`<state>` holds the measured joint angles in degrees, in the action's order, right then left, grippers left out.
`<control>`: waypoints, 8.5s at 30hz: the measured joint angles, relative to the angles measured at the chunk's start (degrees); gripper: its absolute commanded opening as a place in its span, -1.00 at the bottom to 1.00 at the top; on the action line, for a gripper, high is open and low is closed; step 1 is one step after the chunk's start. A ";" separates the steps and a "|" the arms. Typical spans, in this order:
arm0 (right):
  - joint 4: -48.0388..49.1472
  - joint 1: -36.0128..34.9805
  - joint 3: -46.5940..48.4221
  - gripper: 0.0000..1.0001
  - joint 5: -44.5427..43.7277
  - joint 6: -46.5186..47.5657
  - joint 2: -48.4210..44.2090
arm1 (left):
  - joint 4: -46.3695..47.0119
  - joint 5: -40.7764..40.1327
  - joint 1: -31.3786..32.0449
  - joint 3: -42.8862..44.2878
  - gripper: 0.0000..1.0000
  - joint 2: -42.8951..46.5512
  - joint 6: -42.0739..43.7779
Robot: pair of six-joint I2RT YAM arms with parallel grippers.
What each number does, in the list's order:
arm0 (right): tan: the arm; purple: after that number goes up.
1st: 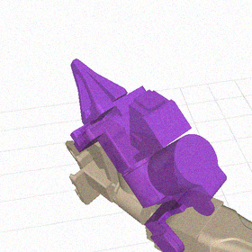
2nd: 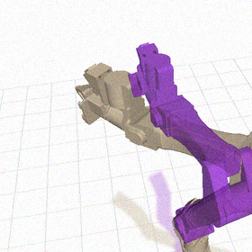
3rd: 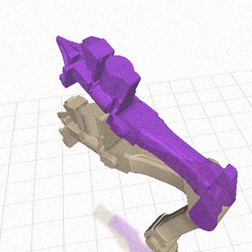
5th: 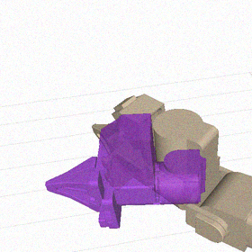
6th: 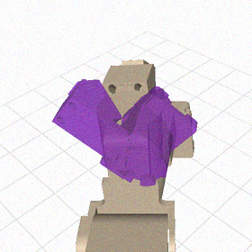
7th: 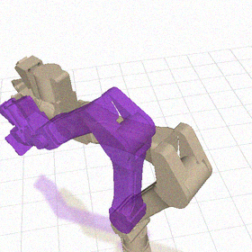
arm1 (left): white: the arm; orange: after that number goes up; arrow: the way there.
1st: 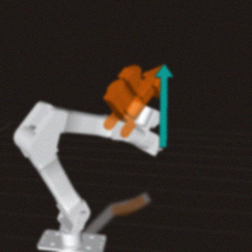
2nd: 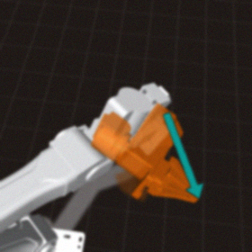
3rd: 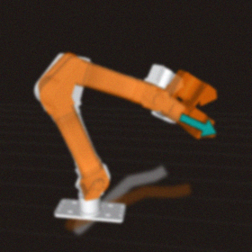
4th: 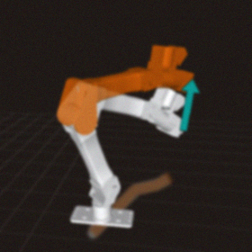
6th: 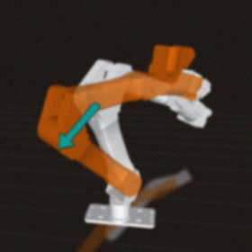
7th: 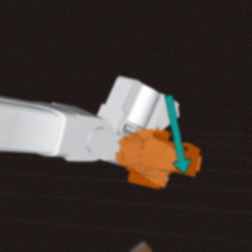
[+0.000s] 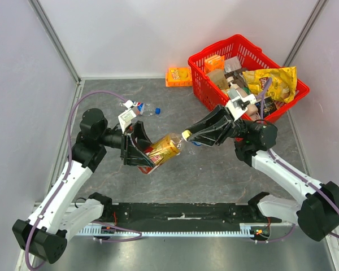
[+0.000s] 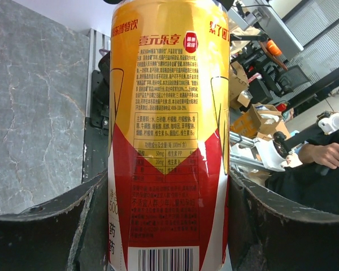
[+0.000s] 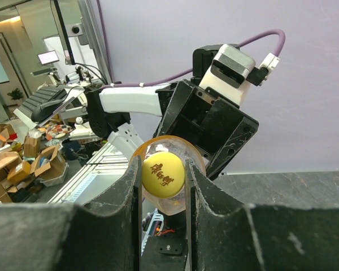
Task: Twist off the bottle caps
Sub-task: Unscrew the bottle cap from the plastic bottle.
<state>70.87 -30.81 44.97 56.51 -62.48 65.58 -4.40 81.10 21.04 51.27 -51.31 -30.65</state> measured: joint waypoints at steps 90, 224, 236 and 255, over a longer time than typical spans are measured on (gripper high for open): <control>-37.13 -3.69 9.66 -0.25 -26.91 -8.92 15.65 | -33.03 -52.30 3.26 6.95 -0.33 2.95 30.82; -43.36 -3.08 11.65 0.14 -26.40 -9.11 14.75 | -33.24 -50.56 3.80 6.58 -0.74 1.81 26.32; -38.62 -2.67 9.03 -0.17 -26.29 -12.57 15.98 | -33.33 -50.56 3.80 5.99 -0.74 1.81 26.53; -34.21 -2.29 6.03 -0.23 -27.96 -16.04 15.93 | -33.20 -50.03 3.80 5.33 -0.75 1.88 26.71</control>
<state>36.67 -33.10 51.00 28.56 -78.52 81.52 -37.60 31.07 24.84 56.60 -49.43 -3.95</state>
